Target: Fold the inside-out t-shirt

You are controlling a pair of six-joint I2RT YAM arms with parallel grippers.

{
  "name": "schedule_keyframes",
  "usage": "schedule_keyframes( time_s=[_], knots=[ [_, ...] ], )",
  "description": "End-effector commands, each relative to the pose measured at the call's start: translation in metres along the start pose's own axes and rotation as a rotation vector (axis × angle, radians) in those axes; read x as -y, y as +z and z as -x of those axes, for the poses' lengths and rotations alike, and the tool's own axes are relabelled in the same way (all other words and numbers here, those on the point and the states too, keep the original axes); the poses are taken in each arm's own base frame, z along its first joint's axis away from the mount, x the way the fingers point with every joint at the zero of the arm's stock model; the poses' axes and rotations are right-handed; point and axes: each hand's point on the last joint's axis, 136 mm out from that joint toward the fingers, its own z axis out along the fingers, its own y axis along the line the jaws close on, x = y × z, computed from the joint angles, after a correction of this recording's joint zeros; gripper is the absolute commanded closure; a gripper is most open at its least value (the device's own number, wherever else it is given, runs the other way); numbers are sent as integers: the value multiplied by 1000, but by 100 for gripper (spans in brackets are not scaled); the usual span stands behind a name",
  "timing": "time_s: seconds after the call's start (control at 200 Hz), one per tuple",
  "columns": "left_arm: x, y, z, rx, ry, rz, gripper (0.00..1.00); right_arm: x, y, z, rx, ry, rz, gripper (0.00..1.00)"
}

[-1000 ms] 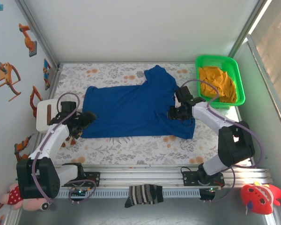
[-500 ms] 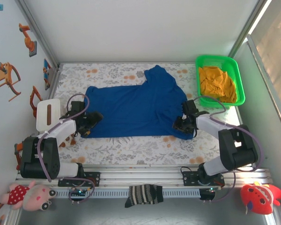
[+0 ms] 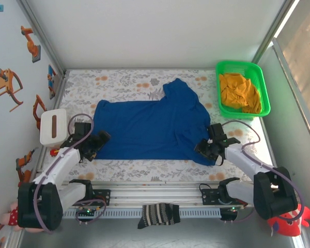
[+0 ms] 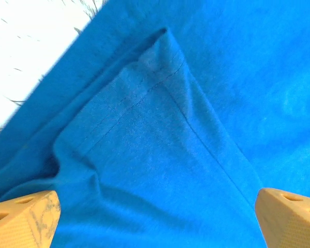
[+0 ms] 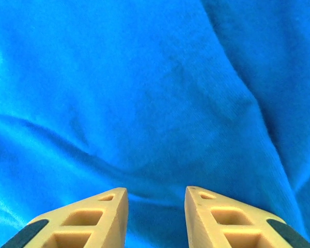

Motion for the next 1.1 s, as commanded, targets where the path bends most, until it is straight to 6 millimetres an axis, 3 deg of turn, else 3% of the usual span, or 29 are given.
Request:
schedule_keyframes(
  time_s=[0.0, 0.08, 0.185, 0.34, 0.456, 0.601, 0.736, 1.097],
  knots=[
    [24, -40, 44, 137, 104, 9, 4, -28, -28, 27, 49, -115, 13, 67],
    [49, -51, 76, 159, 176, 6, 4, -51, -42, 50, 79, -203, 21, 67],
    [76, -45, 112, 150, 262, 12, 1, -74, -47, 77, 106, -274, 12, 67],
    [110, -8, 154, 106, 397, 17, 20, -94, -29, 113, 92, -292, 4, 67],
    [128, 21, 176, 61, 440, 29, 22, -100, -6, 130, 58, -266, 7, 68],
    [146, 57, 192, 5, 482, 21, 22, -96, 20, 142, 21, -221, 0, 70],
    [146, 85, 202, -33, 510, 57, 22, -84, 35, 149, 2, -163, -9, 70],
    [138, 132, 192, -148, 558, 120, 23, -56, 61, 152, -33, -57, -44, 71]
  ],
)
